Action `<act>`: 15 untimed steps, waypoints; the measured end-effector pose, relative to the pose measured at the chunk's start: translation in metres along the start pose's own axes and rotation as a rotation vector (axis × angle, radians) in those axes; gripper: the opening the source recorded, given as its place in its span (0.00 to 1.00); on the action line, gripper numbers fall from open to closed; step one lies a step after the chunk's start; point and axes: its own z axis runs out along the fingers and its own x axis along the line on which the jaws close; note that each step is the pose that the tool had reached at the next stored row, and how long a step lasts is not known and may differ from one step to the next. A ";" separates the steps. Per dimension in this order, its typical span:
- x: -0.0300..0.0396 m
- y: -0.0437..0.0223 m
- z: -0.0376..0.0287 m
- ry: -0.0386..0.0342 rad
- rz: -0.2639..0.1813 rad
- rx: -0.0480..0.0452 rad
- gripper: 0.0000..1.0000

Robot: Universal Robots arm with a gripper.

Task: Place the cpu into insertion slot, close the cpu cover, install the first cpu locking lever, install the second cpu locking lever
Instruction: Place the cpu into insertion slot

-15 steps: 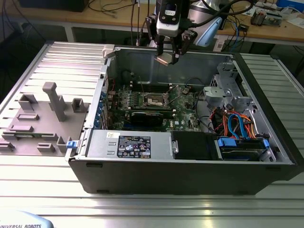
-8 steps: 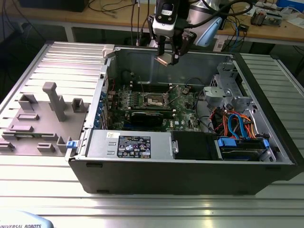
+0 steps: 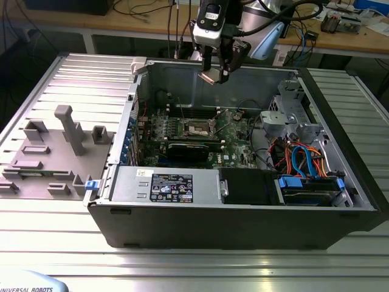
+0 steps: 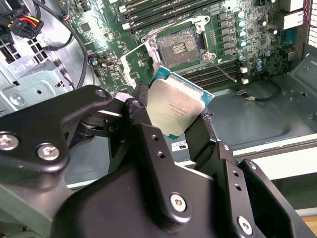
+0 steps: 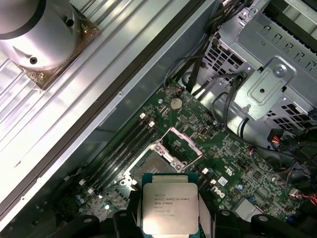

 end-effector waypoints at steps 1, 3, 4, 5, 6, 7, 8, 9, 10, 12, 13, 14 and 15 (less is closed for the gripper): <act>0.0000 0.0000 0.0000 -0.0002 0.002 0.0000 0.54; 0.0000 0.0000 0.0000 -0.0013 0.014 -0.0002 0.54; 0.0000 0.0000 0.0000 -0.0016 0.018 -0.0003 0.54; 0.0000 0.0000 0.0001 -0.0023 0.025 -0.0005 0.54; 0.0000 0.0000 0.0001 -0.0030 0.034 -0.0006 0.54; 0.0000 0.0000 0.0002 -0.0045 0.050 -0.0009 0.54; 0.0000 0.0000 0.0002 -0.0055 0.062 -0.0011 0.54; 0.0000 0.0000 0.0002 -0.0066 0.074 -0.0013 0.54; 0.0000 0.0000 0.0003 -0.0085 0.096 -0.0017 0.54; 0.0000 0.0000 0.0003 -0.0098 0.111 -0.0019 0.54; 0.0000 0.0000 0.0003 -0.0099 0.112 -0.0020 0.54; 0.0000 0.0000 0.0003 -0.0100 0.112 -0.0020 0.54; 0.0000 0.0000 0.0003 -0.0100 0.112 -0.0020 0.54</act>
